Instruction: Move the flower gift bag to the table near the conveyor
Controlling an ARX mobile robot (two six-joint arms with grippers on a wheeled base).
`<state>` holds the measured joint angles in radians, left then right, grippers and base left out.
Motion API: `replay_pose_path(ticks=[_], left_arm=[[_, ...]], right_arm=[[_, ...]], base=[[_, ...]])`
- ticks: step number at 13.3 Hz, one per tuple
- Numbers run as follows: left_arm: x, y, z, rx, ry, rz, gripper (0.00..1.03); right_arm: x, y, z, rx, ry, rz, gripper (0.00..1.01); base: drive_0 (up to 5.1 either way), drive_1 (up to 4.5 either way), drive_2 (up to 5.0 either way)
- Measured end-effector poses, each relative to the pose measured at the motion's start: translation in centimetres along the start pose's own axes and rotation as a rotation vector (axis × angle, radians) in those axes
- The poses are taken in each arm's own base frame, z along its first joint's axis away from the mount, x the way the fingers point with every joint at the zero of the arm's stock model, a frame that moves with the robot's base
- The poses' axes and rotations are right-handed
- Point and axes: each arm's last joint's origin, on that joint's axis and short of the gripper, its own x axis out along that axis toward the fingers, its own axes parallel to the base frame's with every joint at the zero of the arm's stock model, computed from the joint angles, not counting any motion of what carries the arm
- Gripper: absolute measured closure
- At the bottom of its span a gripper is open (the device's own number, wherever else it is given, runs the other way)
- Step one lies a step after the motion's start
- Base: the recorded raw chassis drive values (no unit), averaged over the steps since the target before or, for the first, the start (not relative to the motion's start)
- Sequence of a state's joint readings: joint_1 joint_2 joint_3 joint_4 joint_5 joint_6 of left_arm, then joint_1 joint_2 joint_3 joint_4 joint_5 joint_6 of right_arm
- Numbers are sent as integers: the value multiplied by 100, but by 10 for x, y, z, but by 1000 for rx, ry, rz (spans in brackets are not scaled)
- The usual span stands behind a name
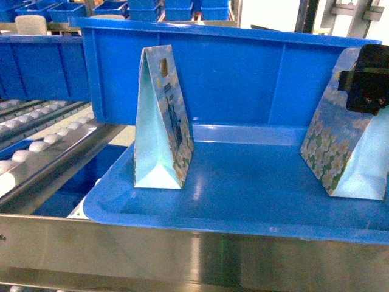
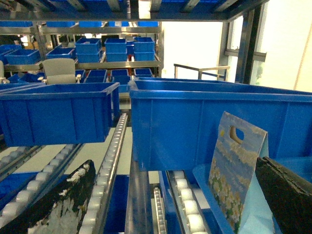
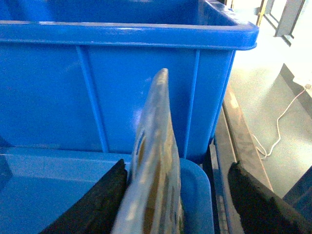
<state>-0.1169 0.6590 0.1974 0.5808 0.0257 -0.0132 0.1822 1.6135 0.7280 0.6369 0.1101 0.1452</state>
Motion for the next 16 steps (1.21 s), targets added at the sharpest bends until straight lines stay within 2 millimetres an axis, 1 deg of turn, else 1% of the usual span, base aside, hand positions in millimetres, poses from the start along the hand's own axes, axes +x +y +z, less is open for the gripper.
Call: replay_pose_path(ticks=[1, 4, 5, 6, 8, 11, 12, 13, 14, 16], left_arm=[[0, 0, 0, 0, 0, 0, 5], [0, 0, 0, 0, 0, 0, 5], [0, 0, 0, 0, 0, 0, 5], [0, 0, 0, 0, 0, 0, 5], [0, 0, 0, 0, 0, 0, 5], [0, 0, 0, 0, 0, 0, 5], [0, 0, 0, 0, 0, 0, 5], [0, 0, 0, 0, 0, 0, 5], [0, 0, 0, 0, 0, 0, 5], [0, 0, 0, 0, 0, 0, 5]], right_arm=[[-3, 0, 0, -7, -14, 0, 44], [-20, 9, -5, -37, -32, 35, 81], [-24, 11, -6, -40, -38, 53, 92], [-30, 14, -9, -45, -43, 71, 99], [-40, 20, -12, -62, -58, 103, 99], [-63, 19, -7, -92, -108, 108, 99], [-94, 14, 2, -119, -186, 115, 99], [-123, 5, -4, -140, -203, 113, 99], [-140, -4, -8, -141, -212, 90, 99], [-162, -17, -12, -139, -244, 61, 99]], base=[[0, 0, 0], [0, 0, 0], [0, 0, 0], [0, 0, 0], [0, 0, 0], [0, 0, 0], [0, 0, 0], [0, 0, 0], [0, 0, 0], [0, 0, 0]])
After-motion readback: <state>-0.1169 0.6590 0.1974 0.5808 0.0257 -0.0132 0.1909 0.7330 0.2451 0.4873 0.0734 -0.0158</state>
